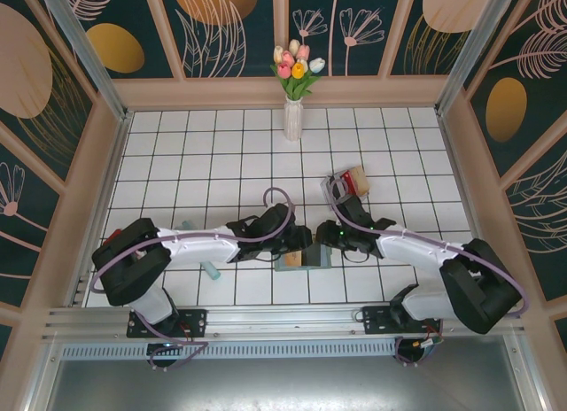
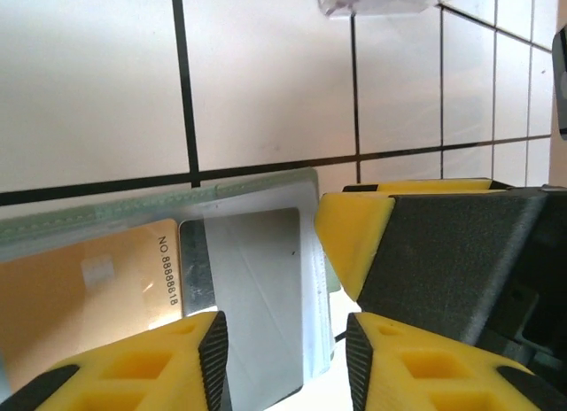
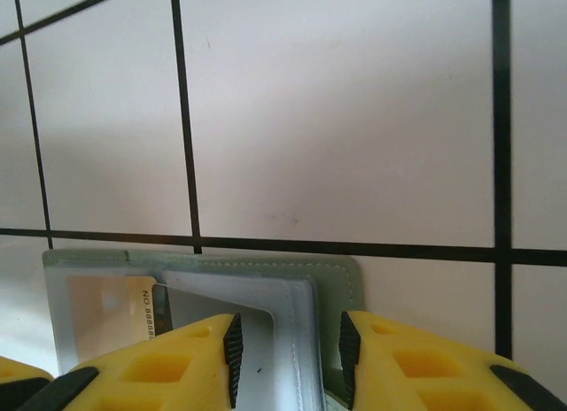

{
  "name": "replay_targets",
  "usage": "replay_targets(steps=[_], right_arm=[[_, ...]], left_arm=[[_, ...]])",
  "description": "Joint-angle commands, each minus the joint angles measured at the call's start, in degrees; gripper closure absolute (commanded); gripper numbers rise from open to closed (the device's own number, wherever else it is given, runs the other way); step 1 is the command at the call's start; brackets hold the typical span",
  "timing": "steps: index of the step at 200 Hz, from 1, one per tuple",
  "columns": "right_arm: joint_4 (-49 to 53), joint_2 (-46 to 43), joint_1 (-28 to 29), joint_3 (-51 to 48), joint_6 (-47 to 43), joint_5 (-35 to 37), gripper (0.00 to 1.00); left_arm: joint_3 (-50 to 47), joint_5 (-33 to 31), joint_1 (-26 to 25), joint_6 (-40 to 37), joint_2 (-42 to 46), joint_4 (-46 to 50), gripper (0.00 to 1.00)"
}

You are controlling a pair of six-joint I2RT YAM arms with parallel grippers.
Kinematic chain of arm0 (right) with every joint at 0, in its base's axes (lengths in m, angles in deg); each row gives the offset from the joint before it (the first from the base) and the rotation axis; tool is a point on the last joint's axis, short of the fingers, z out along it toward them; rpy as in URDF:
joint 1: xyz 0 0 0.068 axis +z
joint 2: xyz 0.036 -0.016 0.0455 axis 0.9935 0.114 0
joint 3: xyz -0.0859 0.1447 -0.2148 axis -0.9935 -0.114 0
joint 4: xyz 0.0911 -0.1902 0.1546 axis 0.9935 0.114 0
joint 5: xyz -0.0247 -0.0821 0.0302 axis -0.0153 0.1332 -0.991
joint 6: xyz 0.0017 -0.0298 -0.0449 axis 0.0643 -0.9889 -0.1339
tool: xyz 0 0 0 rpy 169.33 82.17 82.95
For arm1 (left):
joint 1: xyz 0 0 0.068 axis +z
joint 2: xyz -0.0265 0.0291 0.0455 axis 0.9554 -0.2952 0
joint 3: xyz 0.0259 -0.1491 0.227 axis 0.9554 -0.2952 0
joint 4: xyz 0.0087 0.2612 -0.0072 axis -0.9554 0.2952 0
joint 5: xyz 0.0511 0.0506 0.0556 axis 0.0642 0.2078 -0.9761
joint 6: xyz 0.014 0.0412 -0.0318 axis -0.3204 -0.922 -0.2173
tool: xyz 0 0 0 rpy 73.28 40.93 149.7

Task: Put the credit cards into the card holder

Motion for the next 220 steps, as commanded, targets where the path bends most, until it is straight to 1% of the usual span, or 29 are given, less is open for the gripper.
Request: replay_targets(steps=[1,14,25,44,63,75,85,92,108,153,173,186,220], right_arm=[[4.43,-1.40,0.17,2.34,-1.54,2.58,0.62],[5.12,-1.55,0.19,2.59,-1.80,1.78,0.62],[4.97,-2.03,0.23,2.33,-2.00,-0.32,0.63],[4.05,-3.21,1.41,1.93,-2.26,-3.82,0.65],[4.40,-4.30,3.40,2.82,-1.76,-3.34,0.73],[1.95,-4.97,4.58,2.40,-1.74,-5.64,0.79],[-0.05,-4.41,5.13,2.05,-1.18,-7.67,0.86],[-0.71,-3.54,5.73,2.10,-0.83,-8.48,0.90],[-0.70,-0.78,8.01,3.26,-0.55,-7.32,0.93],[0.52,6.14,12.42,7.16,-1.04,-4.71,0.94],[2.85,8.70,13.12,8.11,-0.65,-2.00,0.94],[4.87,9.88,13.24,8.52,-0.79,-0.23,0.96],[7.59,10.44,13.28,8.84,-1.64,2.40,0.95]], left_arm=[[-0.51,-2.30,-0.38,-1.52,1.37,0.59,0.56],[-0.47,-2.11,-0.40,-1.42,1.17,0.90,0.55],[-1.02,-2.75,-0.35,-0.91,1.69,1.10,0.56],[-3.21,-6.79,-0.40,1.16,4.19,2.67,0.56],[-4.29,-12.46,-0.22,2.58,6.68,8.08,0.53],[-5.11,-14.39,0.02,3.54,7.66,10.42,0.52],[-6.21,-15.12,0.22,4.40,8.21,11.29,0.52],[-7.06,-15.00,0.47,4.91,8.43,11.16,0.51],[-8.61,-14.07,1.00,5.81,8.10,10.23,0.50],[-7.75,-11.71,1.11,4.50,4.54,8.91,0.49],[-7.36,-10.48,1.11,3.88,3.06,7.60,0.49],[-6.98,-9.66,1.09,3.57,1.88,7.01,0.50],[-5.08,-7.84,1.07,1.50,-1.73,8.04,0.55]])
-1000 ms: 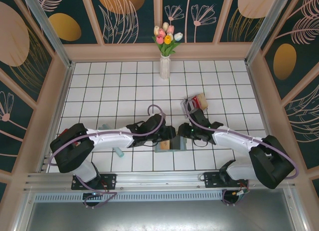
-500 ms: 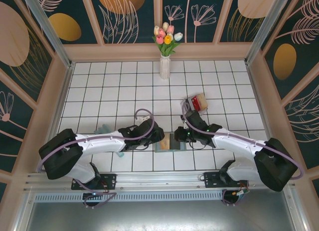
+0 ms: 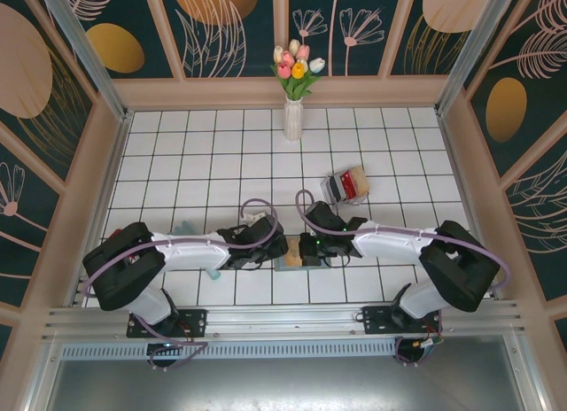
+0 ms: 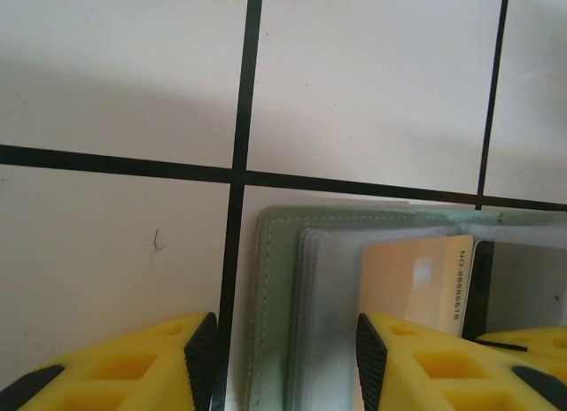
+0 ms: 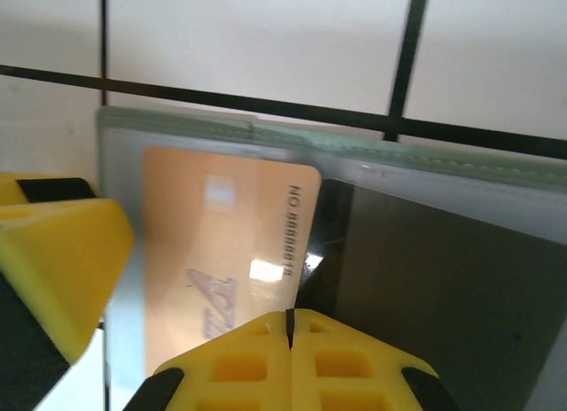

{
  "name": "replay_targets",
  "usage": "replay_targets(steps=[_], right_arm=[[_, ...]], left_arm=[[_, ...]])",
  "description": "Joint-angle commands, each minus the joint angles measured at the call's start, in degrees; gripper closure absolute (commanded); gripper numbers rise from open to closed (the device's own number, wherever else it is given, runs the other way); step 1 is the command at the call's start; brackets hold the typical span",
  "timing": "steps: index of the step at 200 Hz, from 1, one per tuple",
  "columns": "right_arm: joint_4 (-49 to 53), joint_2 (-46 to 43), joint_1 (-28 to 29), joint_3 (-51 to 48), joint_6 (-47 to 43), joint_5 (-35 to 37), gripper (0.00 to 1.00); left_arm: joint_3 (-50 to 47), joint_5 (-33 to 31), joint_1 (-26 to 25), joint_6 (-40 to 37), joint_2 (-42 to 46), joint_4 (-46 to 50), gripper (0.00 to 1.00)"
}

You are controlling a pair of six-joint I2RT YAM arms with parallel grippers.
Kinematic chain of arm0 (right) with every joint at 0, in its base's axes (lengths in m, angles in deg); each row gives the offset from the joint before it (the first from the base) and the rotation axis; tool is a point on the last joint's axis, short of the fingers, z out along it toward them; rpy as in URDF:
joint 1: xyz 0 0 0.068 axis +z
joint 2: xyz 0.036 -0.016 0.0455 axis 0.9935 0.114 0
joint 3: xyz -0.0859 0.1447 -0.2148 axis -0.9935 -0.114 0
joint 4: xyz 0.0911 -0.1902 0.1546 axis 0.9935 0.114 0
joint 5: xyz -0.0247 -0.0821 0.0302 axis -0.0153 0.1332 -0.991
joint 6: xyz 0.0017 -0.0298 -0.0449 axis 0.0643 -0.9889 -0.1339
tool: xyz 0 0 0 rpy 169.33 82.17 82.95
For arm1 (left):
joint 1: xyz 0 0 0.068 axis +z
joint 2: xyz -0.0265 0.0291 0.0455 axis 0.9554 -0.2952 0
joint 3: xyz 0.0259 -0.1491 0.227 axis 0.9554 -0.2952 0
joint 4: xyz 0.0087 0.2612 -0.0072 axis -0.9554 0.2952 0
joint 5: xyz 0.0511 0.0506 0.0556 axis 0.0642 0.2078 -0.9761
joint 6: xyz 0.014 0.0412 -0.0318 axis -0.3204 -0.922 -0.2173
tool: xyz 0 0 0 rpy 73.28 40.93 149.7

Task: Put the credit cards into the card holder

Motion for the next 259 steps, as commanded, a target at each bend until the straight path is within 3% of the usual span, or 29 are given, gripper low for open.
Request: replay_targets(steps=[1,55,125,152,188,232,259], right_arm=[[4.34,0.64,0.41,1.69,-0.51,3.84,0.95],[9.13,0.92,0.59,3.72,-1.71,8.98,0.94],[10.18,-6.80,0.24,4.62,-0.69,11.79,0.87],[8.66,-8.67,-0.44,4.08,-2.40,8.30,0.84],[3.25,-5.25,-0.27,3.58,-2.50,0.49,0.90],[6.08,1.63,-0.20,5.25,-0.01,5.72,0.93],[5.53,4.42,0.15,5.13,-0.52,4.67,0.94]], left_arm=[[1.88,3.11,0.07,-1.98,-3.63,0.07,0.56],[3.58,2.62,0.11,-3.13,-6.64,3.74,0.65],[4.18,1.22,0.15,-4.76,-2.97,3.19,0.60],[4.18,0.29,0.08,-4.35,-1.15,3.25,0.58],[3.10,-0.50,0.13,-3.20,-0.04,3.28,0.58],[1.04,-0.53,0.08,-1.34,1.33,2.78,0.58],[-0.63,1.20,0.08,-0.55,1.22,-0.27,0.58]])
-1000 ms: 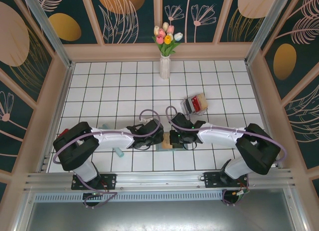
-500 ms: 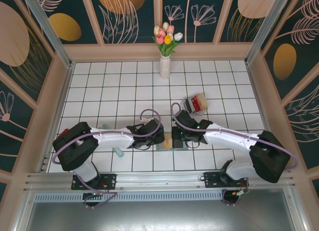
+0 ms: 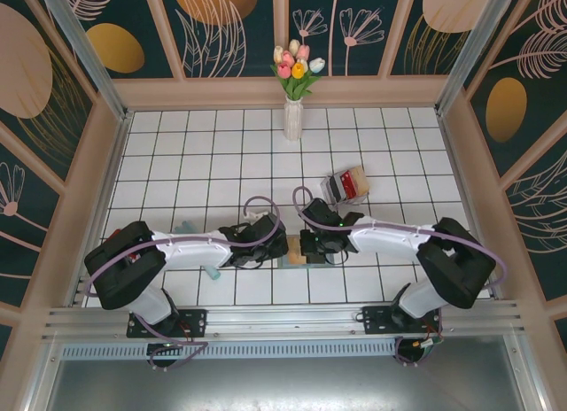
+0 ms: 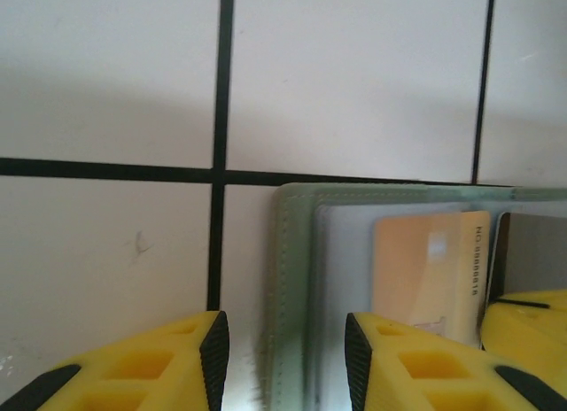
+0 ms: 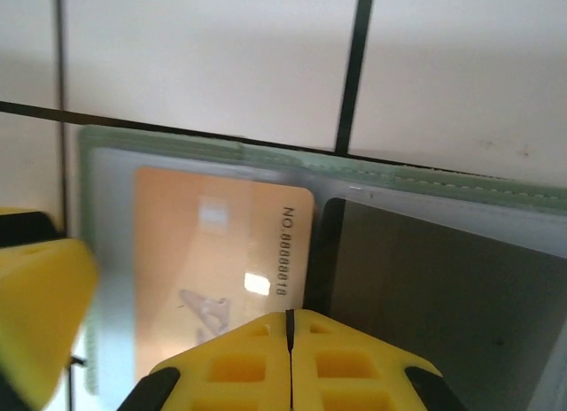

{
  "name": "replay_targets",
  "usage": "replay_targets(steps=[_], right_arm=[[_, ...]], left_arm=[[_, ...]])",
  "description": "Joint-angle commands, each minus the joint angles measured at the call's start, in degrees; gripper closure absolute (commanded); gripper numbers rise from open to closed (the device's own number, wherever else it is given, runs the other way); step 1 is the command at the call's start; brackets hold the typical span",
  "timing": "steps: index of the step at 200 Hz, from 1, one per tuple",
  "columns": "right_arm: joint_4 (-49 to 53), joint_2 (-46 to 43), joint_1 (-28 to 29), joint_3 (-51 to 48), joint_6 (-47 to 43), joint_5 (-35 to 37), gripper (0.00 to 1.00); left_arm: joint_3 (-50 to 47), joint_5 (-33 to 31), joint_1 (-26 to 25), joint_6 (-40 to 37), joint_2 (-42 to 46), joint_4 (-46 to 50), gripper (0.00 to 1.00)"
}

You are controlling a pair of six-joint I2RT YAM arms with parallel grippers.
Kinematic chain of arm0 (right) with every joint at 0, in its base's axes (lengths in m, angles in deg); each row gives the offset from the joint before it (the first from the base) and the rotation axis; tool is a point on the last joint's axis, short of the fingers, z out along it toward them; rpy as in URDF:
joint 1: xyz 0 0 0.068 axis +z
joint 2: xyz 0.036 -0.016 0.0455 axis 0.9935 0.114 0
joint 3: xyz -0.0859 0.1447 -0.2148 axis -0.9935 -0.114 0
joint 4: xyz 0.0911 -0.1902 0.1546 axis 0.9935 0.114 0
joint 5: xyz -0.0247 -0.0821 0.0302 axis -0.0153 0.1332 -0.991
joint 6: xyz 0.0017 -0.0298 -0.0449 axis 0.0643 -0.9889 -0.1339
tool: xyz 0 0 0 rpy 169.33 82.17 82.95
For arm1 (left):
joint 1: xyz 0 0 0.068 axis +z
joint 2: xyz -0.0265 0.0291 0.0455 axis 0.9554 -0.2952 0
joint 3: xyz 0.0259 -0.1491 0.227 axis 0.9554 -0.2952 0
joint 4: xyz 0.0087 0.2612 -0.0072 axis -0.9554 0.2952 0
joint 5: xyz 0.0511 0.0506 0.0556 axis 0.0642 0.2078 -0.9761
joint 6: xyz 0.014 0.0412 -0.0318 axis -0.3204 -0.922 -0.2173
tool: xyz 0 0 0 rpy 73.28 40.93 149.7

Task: Put the credit cards into the card holder

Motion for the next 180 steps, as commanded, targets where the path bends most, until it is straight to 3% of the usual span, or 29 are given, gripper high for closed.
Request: replay_targets(steps=[1,96,180], right_arm=[[0.86,1.93,0.37,1.46,0.62,0.47,0.94],[-7.81,3.20,1.07,1.70,1.58,-9.24,0.94],[3.22,-5.02,0.50,2.28,0.02,0.65,0.89]], left_arm=[[-1.69,0.83,0.10,1.54,0.97,-2.52,0.58],[-2.21,4.73,0.06,0.84,-0.94,-9.19,0.64],[-1.92,1.08,0.06,0.96,0.16,-4.28,0.65]])
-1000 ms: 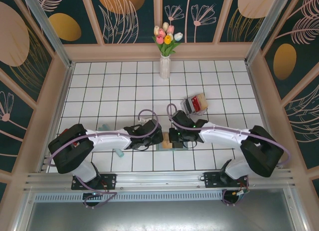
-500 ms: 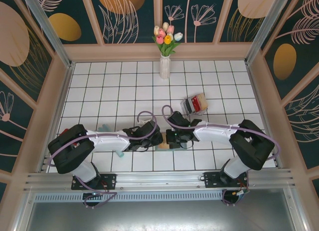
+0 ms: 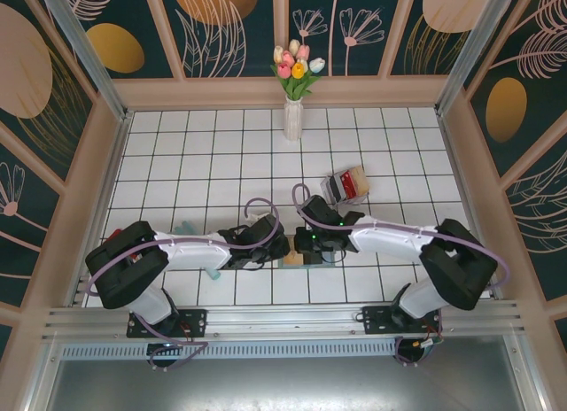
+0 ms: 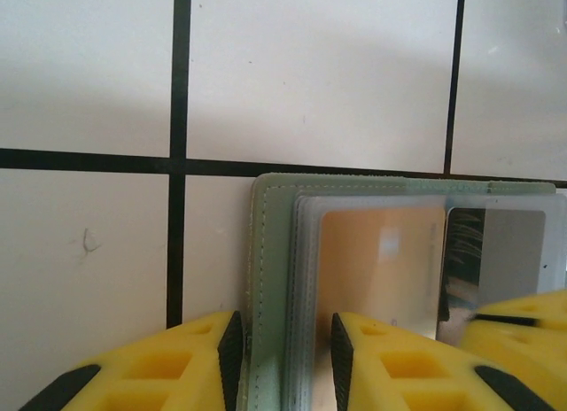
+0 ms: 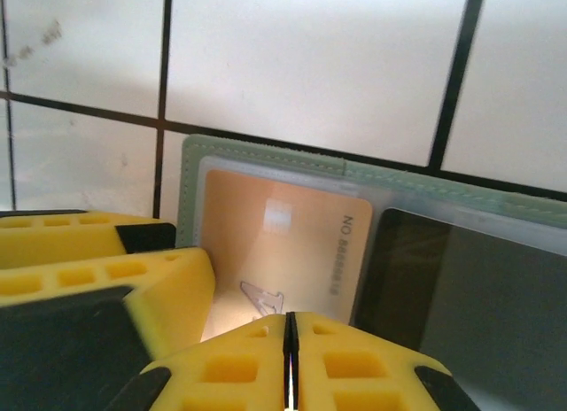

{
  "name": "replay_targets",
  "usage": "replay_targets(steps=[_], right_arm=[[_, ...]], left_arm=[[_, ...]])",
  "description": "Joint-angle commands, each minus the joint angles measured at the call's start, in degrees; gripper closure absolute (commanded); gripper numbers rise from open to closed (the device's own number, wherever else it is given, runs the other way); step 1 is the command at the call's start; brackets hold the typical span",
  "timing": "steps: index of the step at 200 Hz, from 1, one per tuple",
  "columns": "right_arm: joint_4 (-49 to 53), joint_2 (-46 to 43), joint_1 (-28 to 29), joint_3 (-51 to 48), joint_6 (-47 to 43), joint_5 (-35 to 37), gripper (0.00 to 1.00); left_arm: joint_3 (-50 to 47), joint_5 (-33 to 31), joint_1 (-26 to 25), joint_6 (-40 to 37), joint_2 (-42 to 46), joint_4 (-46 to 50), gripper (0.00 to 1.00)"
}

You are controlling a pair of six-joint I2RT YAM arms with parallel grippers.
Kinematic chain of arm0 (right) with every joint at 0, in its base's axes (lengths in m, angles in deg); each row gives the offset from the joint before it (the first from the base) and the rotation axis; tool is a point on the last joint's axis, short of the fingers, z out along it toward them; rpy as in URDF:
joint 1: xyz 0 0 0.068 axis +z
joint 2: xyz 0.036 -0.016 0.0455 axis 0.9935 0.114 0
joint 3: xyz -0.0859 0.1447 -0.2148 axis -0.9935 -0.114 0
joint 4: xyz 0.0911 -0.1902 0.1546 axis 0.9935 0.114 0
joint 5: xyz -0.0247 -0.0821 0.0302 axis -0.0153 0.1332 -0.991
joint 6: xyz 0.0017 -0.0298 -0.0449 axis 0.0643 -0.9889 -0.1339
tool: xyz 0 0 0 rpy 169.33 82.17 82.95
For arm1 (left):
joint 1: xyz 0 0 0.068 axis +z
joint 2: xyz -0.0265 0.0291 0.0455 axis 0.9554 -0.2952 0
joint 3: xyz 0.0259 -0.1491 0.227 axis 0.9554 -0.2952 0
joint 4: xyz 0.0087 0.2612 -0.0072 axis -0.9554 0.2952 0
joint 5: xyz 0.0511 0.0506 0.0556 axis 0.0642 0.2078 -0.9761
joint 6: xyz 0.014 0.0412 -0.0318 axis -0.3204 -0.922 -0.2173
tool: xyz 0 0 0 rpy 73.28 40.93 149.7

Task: Put the credit cards into the card holder

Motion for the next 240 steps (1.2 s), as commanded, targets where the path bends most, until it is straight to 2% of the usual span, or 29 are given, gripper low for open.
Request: replay_targets(steps=[1,36,98,118,184,212,240], right_arm=[[5.34,-2.33,0.04,1.40,-0.99,3.62,0.89],[5.05,-0.77,0.87,0.41,-1.43,2.04,0.90],[10.56,5.37,2.63,3.74,-2.07,7.90,0.93],[13.10,6.18,3.27,4.80,-1.70,12.14,0.93],[16.64,5.17,3.51,5.75,-1.25,16.18,0.93],[14.70,3.21,3.49,6.10,-1.47,14.38,0.90],[13.48,-1.95,3.17,5.11,0.23,15.44,0.83]], left_arm=[[0.02,-1.17,0.00,0.42,0.54,1.67,0.65],[1.11,-0.34,0.00,-0.37,-1.39,2.14,0.65],[1.51,-0.39,0.02,-0.40,-3.41,2.99,0.66],[1.33,-0.23,-0.01,-0.30,-4.38,3.12,0.67],[0.90,-0.79,0.00,-0.10,-5.67,3.55,0.69],[1.32,-0.69,0.00,-0.74,-5.04,3.39,0.68],[1.73,-0.79,-0.02,-1.52,-2.38,2.68,0.66]])
